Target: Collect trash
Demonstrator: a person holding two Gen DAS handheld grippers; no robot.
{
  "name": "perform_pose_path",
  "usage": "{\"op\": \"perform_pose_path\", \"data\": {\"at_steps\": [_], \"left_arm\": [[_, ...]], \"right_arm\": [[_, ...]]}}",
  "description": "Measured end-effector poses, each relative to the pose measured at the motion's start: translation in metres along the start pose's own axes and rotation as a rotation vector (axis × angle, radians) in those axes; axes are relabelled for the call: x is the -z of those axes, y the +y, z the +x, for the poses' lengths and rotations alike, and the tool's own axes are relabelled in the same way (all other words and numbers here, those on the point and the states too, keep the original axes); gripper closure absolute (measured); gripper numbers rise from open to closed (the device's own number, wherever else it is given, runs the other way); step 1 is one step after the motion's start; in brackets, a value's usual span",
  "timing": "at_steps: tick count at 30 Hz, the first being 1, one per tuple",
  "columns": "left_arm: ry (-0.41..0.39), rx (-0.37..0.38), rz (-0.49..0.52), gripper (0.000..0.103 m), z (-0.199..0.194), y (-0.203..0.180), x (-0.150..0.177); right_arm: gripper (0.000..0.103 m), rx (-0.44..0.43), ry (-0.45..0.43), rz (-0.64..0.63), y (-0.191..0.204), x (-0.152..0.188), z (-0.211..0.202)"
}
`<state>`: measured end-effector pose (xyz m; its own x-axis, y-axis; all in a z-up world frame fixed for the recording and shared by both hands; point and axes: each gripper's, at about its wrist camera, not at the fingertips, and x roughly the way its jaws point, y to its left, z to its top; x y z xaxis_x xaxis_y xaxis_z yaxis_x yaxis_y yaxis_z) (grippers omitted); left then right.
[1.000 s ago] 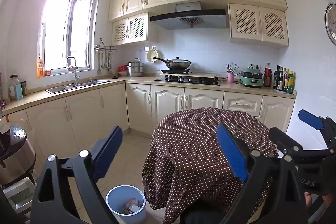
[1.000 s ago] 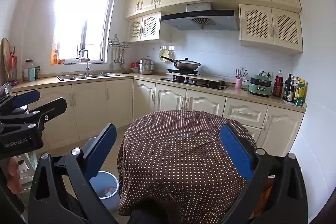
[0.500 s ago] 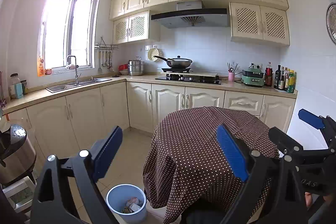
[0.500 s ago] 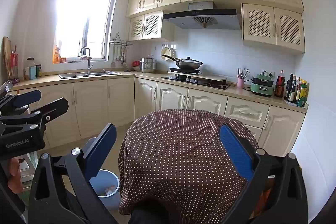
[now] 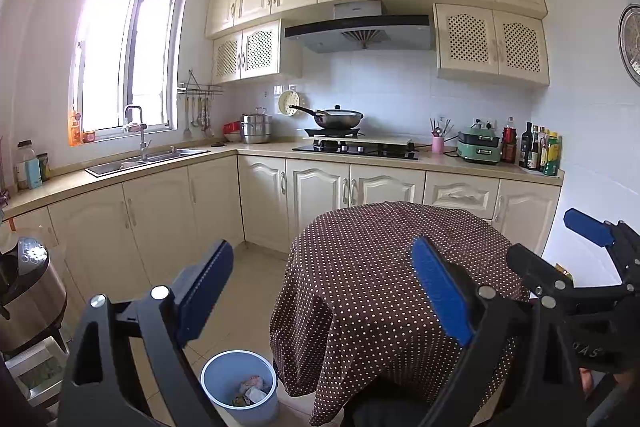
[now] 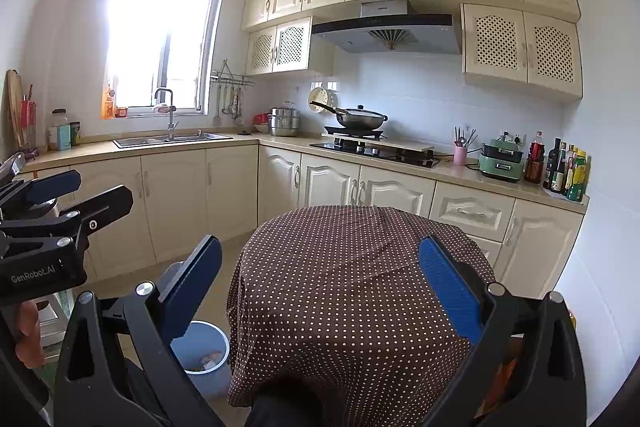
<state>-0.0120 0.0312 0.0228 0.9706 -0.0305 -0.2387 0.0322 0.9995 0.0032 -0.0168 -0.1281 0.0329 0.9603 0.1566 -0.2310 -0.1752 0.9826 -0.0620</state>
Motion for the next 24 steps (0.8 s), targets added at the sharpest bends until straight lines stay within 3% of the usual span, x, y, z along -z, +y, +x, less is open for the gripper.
{"op": "perform_pose_path", "data": {"at_steps": [24], "left_arm": [[0.006,0.005,0.007,0.014,0.0023,-0.0037,0.0025]], "right_arm": [[0.007,-0.007,0.014,0.006,-0.0007,0.0021,0.001]]}}
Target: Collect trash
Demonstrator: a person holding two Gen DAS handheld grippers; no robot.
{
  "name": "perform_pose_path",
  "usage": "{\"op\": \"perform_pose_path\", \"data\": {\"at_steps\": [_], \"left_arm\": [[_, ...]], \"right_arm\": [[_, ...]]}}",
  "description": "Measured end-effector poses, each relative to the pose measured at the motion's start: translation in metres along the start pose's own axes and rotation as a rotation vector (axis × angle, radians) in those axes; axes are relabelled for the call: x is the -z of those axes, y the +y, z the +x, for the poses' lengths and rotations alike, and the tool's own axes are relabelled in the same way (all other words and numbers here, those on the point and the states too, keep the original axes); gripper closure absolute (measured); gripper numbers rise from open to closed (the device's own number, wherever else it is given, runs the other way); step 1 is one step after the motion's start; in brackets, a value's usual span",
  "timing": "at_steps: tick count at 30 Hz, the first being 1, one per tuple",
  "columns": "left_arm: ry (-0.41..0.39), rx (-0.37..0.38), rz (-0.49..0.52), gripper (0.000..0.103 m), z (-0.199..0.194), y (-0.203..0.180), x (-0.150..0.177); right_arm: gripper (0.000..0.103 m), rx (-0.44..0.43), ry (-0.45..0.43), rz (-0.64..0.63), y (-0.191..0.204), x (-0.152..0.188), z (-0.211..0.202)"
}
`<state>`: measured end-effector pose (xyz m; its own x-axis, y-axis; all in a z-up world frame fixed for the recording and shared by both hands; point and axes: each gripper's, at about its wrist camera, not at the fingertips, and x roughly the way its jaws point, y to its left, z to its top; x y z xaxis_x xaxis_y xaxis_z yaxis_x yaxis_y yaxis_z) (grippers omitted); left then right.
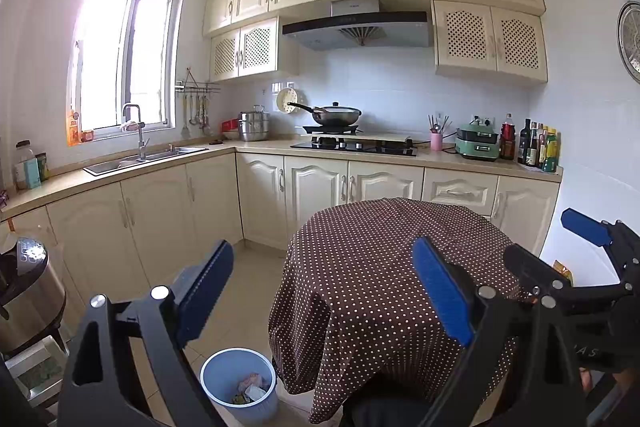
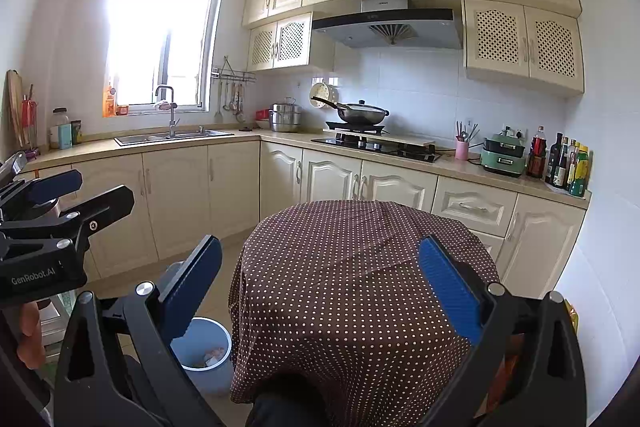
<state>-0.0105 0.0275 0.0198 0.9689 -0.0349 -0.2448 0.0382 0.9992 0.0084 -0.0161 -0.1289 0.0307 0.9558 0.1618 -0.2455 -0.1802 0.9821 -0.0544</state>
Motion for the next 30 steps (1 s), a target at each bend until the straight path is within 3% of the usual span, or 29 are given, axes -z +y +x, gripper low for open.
{"op": "perform_pose_path", "data": {"at_steps": [30], "left_arm": [[0.008,0.004,0.003,0.014,0.0014,0.0013,0.0034]], "right_arm": [[0.007,0.0,0.012,-0.001,-0.0018,0.0049,-0.001]]}}
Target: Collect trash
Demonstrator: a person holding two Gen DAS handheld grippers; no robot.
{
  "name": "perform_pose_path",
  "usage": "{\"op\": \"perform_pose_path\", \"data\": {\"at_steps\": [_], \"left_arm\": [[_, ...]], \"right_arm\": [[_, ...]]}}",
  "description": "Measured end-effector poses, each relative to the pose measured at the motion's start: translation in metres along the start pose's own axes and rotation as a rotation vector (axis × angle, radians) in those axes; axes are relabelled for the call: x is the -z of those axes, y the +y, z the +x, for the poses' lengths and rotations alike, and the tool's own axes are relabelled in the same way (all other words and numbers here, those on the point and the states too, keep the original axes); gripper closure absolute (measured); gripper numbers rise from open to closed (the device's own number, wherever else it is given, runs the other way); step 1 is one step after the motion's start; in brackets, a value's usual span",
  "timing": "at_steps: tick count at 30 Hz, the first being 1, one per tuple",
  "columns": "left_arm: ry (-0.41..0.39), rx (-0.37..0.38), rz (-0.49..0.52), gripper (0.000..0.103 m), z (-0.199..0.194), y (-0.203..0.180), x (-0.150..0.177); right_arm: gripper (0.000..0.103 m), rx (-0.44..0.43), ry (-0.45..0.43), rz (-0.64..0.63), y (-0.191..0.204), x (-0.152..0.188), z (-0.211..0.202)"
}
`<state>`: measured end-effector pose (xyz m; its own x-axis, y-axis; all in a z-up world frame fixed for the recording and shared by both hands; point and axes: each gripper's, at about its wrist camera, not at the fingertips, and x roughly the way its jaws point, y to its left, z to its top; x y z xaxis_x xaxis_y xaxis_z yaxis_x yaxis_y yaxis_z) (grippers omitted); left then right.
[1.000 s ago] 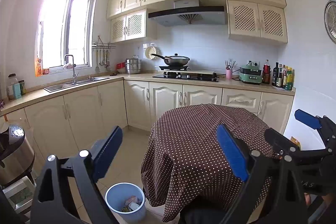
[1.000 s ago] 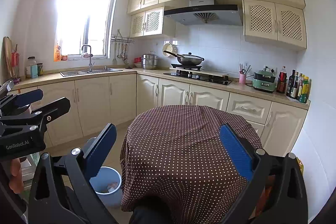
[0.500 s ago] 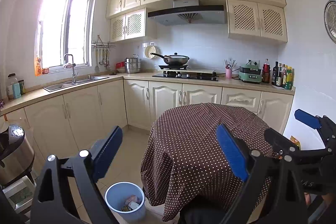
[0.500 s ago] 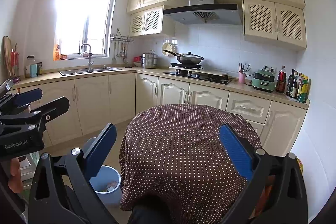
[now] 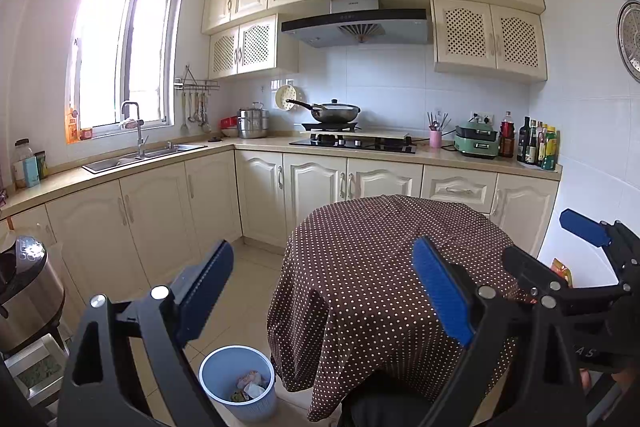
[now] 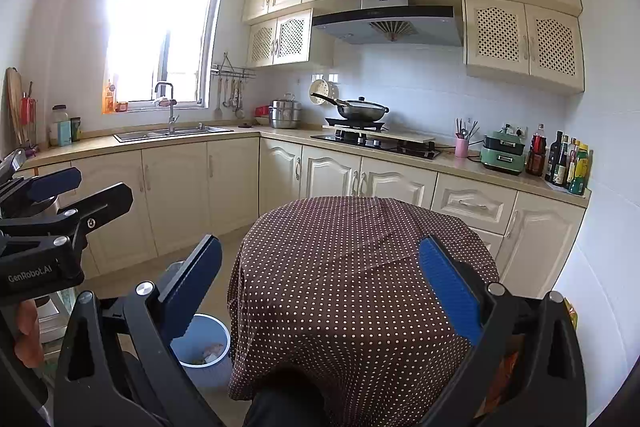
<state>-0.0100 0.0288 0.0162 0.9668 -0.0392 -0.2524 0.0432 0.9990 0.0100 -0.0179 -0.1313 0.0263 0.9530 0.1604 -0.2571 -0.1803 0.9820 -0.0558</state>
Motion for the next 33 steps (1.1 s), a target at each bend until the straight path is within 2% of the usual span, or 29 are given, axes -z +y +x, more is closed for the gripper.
{"op": "perform_pose_path", "data": {"at_steps": [33], "left_arm": [[0.008,0.003,0.001,0.014,0.0032,-0.0013,0.0058]], "right_arm": [[0.007,-0.006,0.003,-0.009,-0.0014,-0.0039,0.0058]]}}
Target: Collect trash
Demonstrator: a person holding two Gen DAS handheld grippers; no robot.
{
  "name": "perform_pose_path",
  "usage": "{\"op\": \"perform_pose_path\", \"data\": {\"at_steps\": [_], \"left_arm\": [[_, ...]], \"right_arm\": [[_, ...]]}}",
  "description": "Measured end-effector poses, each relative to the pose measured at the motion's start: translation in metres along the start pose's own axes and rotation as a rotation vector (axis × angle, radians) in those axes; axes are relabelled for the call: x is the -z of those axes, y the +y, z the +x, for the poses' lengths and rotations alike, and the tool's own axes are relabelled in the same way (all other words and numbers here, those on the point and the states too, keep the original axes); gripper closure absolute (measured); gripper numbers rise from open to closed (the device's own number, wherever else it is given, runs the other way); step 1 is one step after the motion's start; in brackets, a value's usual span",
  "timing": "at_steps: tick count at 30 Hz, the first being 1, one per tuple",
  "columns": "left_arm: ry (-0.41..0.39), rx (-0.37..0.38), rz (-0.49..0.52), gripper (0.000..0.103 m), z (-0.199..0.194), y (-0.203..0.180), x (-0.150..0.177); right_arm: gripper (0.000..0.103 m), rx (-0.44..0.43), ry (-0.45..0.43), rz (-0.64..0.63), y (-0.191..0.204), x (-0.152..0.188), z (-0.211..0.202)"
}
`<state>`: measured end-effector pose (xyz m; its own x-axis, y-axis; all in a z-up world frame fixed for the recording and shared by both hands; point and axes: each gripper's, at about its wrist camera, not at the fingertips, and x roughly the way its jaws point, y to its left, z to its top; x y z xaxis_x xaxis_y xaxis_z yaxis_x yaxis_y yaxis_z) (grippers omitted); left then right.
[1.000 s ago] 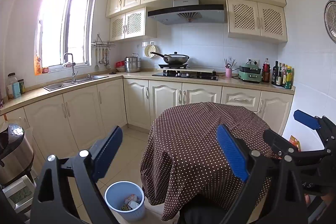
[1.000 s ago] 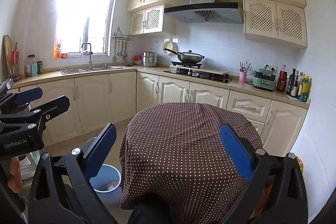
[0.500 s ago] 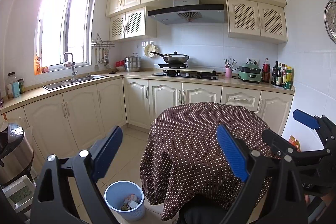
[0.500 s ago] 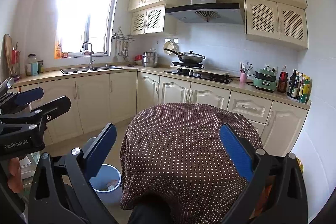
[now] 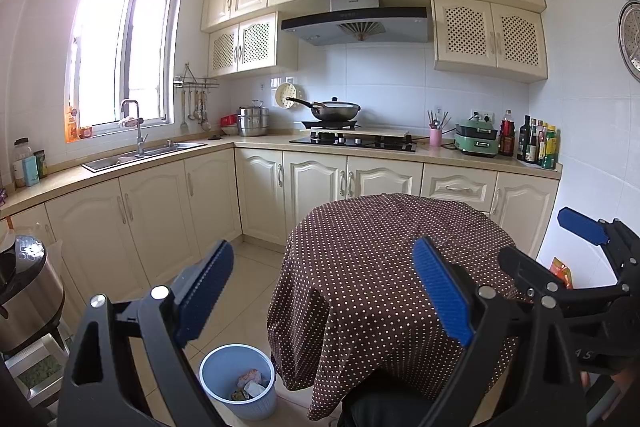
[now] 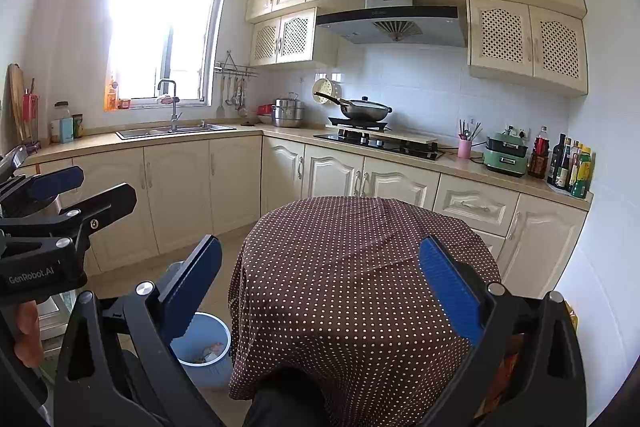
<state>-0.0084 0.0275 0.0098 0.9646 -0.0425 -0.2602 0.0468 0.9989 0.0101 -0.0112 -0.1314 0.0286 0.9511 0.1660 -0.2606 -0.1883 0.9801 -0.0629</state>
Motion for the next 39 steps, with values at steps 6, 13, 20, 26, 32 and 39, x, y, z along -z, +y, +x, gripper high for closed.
{"op": "perform_pose_path", "data": {"at_steps": [6,13,20,26,32,39], "left_arm": [[0.001,0.0,0.0,0.014,-0.0003,-0.0004,0.0],[0.003,-0.001,0.0,0.014,-0.0011,-0.0011,-0.0004],[0.007,0.002,0.001,0.014,-0.0013,0.0017,0.0009],[0.01,0.003,0.001,0.014,-0.003,0.0016,0.0029],[0.013,0.003,-0.001,0.014,-0.0019,0.0035,0.0035],[0.02,0.019,-0.007,0.014,0.0004,0.0086,0.0056]], "right_arm": [[0.007,-0.004,0.002,-0.002,-0.0015,0.0002,0.0019],[0.007,-0.006,0.006,0.0,-0.0041,0.0015,0.0027],[0.007,-0.006,0.009,-0.002,-0.0034,0.0035,0.0029],[0.007,-0.004,0.01,0.0,-0.004,0.0052,0.0022],[0.007,-0.004,0.015,0.0,-0.0048,0.0056,0.0042],[0.007,-0.004,0.018,0.001,-0.008,0.0044,0.0075]]}}
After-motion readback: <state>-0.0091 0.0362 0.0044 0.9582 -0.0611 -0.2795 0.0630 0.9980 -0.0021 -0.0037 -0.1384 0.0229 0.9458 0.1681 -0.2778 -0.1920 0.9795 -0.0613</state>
